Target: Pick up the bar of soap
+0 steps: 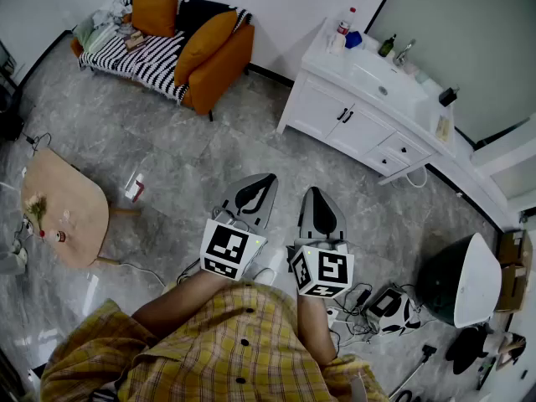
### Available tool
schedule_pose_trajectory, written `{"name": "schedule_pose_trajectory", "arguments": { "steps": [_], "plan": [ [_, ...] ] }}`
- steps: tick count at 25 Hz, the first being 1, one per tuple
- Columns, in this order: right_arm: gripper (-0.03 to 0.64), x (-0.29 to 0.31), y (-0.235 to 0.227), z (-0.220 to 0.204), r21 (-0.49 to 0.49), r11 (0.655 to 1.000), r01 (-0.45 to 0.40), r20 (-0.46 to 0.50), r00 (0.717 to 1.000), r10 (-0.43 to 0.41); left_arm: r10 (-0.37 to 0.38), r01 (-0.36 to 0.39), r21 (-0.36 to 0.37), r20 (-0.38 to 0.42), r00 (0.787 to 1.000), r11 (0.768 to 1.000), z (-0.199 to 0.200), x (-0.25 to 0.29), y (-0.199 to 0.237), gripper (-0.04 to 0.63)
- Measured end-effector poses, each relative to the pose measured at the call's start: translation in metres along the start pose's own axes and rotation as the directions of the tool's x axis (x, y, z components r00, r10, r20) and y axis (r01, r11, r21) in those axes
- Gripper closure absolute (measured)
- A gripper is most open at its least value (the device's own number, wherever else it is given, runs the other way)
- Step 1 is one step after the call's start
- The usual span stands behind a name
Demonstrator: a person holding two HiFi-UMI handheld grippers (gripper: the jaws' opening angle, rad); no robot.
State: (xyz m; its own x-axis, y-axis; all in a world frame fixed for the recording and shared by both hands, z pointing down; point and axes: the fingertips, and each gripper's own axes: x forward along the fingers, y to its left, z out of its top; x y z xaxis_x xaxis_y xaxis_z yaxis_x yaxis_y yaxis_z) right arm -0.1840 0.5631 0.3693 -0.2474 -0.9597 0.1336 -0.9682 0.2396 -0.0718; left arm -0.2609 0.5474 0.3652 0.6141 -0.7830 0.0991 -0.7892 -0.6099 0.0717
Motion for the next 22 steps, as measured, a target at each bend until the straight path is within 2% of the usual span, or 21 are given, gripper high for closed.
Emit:
{"name": "schedule_pose_trajectory", "arguments": {
  "steps": [9,13,22],
  "plan": [
    [0.598,0.021,0.026,-0.004,0.018,0.999,0.028,-0.01,1.0,-0.027,-0.025,0.025,0.003,-0.008,1.0,1.0,-0.003,-0.005,0.035,0.584],
    [0.598,0.03,0.033,-0.002,0.014,0.997,0.079,-0.004,0.997,-0.079,-0.033,0.033,-0.002,-0.011,0.999,0.999,-0.006,-0.006,0.058,0.584],
    [0.598,0.076,0.004,-0.005,0.012,0.989,0.144,-0.017,0.989,-0.144,-0.052,0.052,-0.012,-0.016,0.999,0.999,-0.009,0.046,0.092,0.585]
  ]
}}
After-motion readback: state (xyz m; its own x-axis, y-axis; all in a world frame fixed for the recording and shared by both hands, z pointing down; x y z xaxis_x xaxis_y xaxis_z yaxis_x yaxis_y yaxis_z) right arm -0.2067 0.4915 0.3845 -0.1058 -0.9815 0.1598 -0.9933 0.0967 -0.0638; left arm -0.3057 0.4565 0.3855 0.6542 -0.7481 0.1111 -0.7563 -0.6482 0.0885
